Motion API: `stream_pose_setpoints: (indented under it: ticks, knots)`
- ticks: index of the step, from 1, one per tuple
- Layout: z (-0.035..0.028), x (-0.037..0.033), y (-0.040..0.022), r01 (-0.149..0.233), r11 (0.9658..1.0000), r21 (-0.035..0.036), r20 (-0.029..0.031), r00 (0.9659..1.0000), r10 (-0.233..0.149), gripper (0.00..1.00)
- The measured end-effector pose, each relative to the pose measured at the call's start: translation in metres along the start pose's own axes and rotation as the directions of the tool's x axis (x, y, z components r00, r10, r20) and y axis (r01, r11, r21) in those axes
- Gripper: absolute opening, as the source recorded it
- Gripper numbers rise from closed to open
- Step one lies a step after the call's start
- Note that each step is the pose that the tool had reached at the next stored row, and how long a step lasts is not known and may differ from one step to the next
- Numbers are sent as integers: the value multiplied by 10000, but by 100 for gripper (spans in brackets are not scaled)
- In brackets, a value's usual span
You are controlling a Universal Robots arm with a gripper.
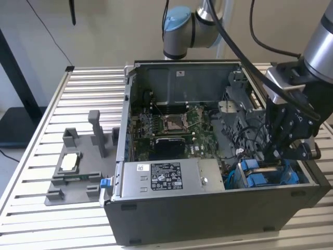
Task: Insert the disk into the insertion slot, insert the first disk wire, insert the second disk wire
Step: 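Insert the second disk wire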
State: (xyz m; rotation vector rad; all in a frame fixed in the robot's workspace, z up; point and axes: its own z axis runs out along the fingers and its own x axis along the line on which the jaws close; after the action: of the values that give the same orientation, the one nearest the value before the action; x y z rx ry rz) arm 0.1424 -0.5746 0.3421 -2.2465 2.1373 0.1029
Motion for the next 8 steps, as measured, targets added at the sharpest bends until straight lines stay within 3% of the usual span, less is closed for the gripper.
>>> stream_pose_setpoints:
  ticks: [8]
  knots:
    - [49, 5, -1, 0, 10000, -2, -13, 10000, 0, 16]
